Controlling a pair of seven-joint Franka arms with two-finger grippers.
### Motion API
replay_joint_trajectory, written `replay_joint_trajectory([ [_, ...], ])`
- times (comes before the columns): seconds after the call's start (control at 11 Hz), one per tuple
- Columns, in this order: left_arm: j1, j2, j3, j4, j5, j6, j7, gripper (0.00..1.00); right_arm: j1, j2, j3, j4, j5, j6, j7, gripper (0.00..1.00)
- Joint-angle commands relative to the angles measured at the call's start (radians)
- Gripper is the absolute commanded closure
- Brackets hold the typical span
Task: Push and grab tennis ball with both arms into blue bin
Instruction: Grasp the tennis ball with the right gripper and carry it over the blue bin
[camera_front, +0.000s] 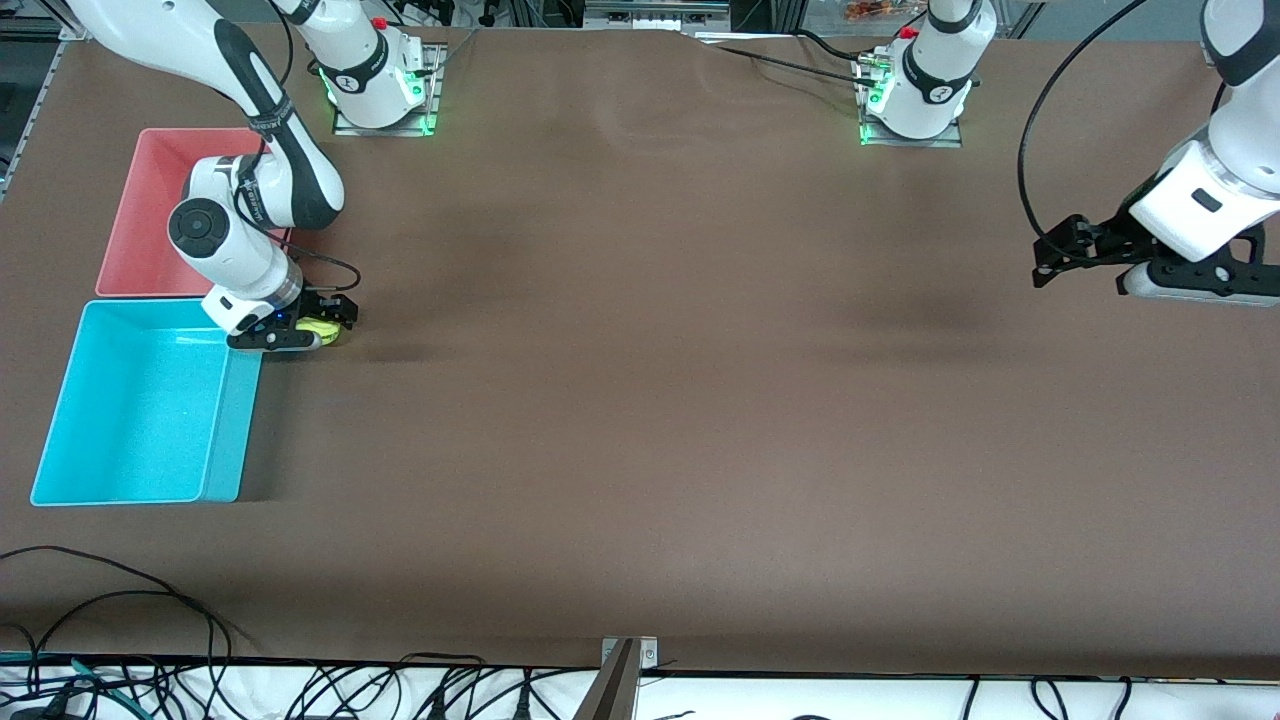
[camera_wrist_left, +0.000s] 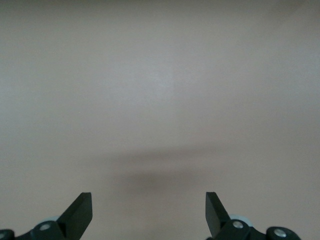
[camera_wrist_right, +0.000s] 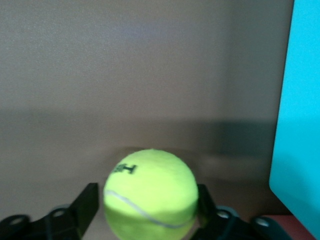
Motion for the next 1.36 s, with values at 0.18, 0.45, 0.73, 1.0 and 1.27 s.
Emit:
replay_joint_trajectory([
  [0.18,0.109,0.016,-0.162,0.014,0.033,0.017,-0.074,0.00,0.002,-0.050,-0.004,0.024,-0.014,-0.042,-0.014,0.66],
  [0.45,0.106,0.026,-0.143,0.015,0.034,0.017,-0.073,0.00,0.003,-0.073,0.002,0.227,-0.014,-0.402,-0.018,0.67],
  [0.73,0.115,0.033,-0.143,0.021,0.036,0.019,-0.071,0.00,0.000,-0.073,-0.016,0.458,-0.008,-0.755,-0.112,0.67],
  [1.0,0.115,0.043,-0.144,0.032,0.037,0.017,-0.070,0.00,0.000,-0.072,-0.131,0.488,-0.001,-0.747,-0.282,0.67],
  [1.27,0.115,0.037,-0.150,0.059,0.065,0.014,-0.068,0.00,-0.024,-0.030,-0.207,0.485,0.009,-0.664,-0.435,0.67],
])
